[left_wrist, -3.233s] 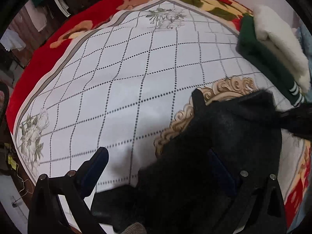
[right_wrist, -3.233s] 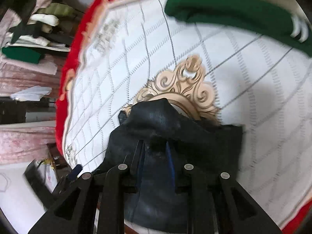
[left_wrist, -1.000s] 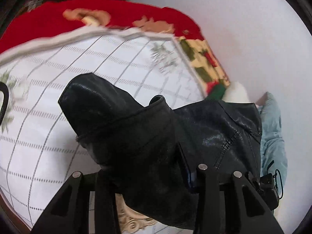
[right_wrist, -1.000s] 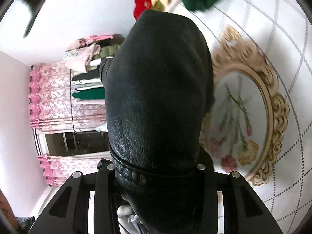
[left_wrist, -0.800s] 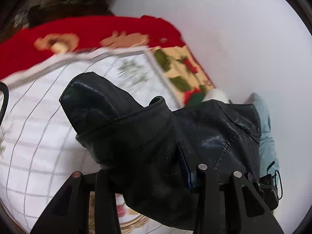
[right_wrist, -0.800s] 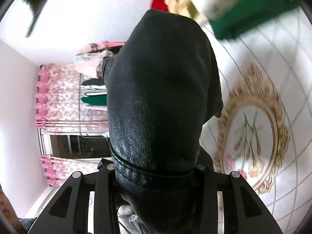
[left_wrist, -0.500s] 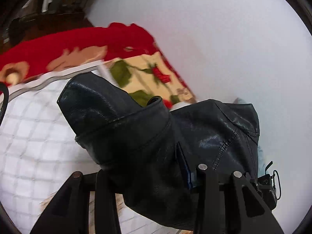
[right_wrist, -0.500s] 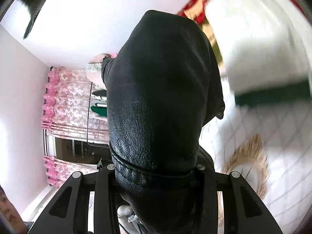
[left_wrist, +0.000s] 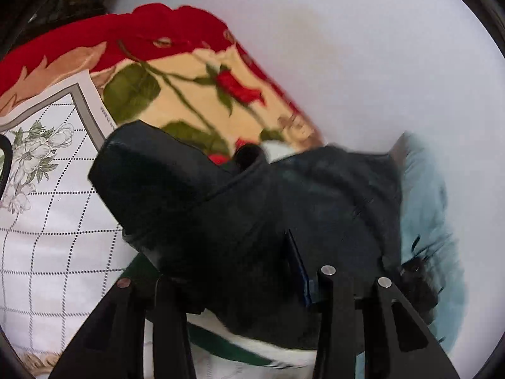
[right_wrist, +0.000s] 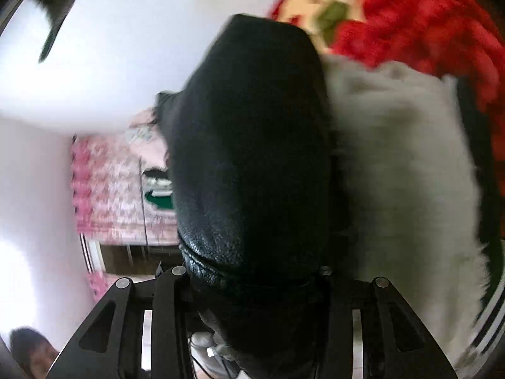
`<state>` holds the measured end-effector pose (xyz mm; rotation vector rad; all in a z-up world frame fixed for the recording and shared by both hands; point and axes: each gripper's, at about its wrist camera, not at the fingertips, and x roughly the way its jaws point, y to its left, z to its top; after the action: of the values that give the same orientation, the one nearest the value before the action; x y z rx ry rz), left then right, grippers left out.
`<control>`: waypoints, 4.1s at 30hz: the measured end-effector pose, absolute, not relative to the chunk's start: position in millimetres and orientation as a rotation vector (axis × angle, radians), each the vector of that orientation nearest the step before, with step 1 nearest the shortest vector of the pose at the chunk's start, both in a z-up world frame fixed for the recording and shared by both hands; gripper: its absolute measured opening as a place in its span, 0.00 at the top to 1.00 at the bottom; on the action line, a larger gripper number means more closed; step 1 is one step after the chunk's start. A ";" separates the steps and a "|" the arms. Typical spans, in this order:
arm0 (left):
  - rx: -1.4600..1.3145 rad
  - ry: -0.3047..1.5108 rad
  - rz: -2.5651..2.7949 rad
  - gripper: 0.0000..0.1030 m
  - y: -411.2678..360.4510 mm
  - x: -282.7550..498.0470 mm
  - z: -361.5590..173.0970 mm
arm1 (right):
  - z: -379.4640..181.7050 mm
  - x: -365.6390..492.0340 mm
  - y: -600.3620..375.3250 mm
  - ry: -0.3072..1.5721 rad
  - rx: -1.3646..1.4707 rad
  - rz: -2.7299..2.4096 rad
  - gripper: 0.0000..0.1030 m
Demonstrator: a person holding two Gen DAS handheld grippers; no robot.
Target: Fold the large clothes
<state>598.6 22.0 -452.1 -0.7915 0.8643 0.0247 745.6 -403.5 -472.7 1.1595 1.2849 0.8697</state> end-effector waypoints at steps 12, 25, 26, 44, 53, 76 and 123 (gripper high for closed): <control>-0.421 0.987 0.070 0.05 -12.9 597.3 -427.0 | -411.1 705.1 -394.8 1.316 0.564 0.313 0.12; -0.075 0.945 0.162 0.04 -29.7 520.7 -314.5 | -302.4 533.8 -326.1 1.125 0.061 -0.197 0.00; -0.070 0.941 0.153 0.04 -30.4 508.9 -302.0 | -288.5 522.9 -321.1 1.121 0.067 -0.208 0.00; 0.005 0.800 0.042 0.04 -19.2 296.0 -99.6 | -28.4 252.0 -256.1 0.886 0.028 -0.329 0.00; 0.005 0.770 0.035 0.04 -21.4 230.0 -51.1 | 62.7 156.0 -241.5 0.790 0.038 -0.298 0.00; -0.002 0.662 0.037 0.01 -19.9 169.1 -23.0 | 111.3 82.2 -225.9 0.685 -0.011 -0.290 0.00; -0.010 0.625 0.039 0.01 -31.6 153.4 -5.8 | 121.3 67.8 -224.9 0.663 -0.012 -0.255 0.00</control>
<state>153.4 -31.6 -5.8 -0.0102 0.6249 0.0387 67.8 -224.9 121.3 -0.0119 0.6633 -0.2550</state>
